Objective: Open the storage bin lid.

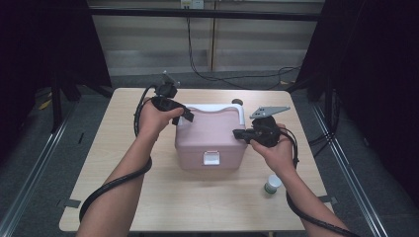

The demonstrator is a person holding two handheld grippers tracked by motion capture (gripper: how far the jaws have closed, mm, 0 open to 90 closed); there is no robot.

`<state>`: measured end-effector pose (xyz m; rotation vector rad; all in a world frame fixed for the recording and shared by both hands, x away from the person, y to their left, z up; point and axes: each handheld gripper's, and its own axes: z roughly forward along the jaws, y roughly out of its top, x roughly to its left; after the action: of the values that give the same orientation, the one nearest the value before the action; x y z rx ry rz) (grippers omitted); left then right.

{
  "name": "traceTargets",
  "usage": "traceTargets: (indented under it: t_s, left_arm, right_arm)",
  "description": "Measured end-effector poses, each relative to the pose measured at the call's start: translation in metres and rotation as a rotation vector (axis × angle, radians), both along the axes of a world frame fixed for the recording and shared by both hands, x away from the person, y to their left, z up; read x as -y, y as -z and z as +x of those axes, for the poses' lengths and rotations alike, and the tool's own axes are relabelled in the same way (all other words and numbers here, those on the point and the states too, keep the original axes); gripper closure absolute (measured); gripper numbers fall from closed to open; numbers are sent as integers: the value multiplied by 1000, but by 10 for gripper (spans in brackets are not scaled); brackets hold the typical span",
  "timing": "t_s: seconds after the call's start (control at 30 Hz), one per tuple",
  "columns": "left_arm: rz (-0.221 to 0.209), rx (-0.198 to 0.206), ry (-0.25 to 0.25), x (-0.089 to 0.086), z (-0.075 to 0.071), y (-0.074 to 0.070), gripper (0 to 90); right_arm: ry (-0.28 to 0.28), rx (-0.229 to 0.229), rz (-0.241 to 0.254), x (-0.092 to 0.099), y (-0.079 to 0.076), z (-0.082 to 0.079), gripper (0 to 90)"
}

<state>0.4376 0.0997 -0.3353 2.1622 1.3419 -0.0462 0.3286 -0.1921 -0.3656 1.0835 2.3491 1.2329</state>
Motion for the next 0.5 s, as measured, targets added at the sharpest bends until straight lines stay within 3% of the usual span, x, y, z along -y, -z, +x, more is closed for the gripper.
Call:
traceTargets:
  t_s: [0.13,0.4,0.5]
  left_arm:
    - [6,5,9,-2,-4,-8,347]
    - [-3,29,25,-5,-15,-22,379]
    - [19,40,62,-6,-23,-32,405]
  right_arm:
    - [9,12,-16,-3,0,-1,900]
    - [35,-15,-6,-6,-1,1,900]
    - [38,-20,-30,-9,-3,2,900]
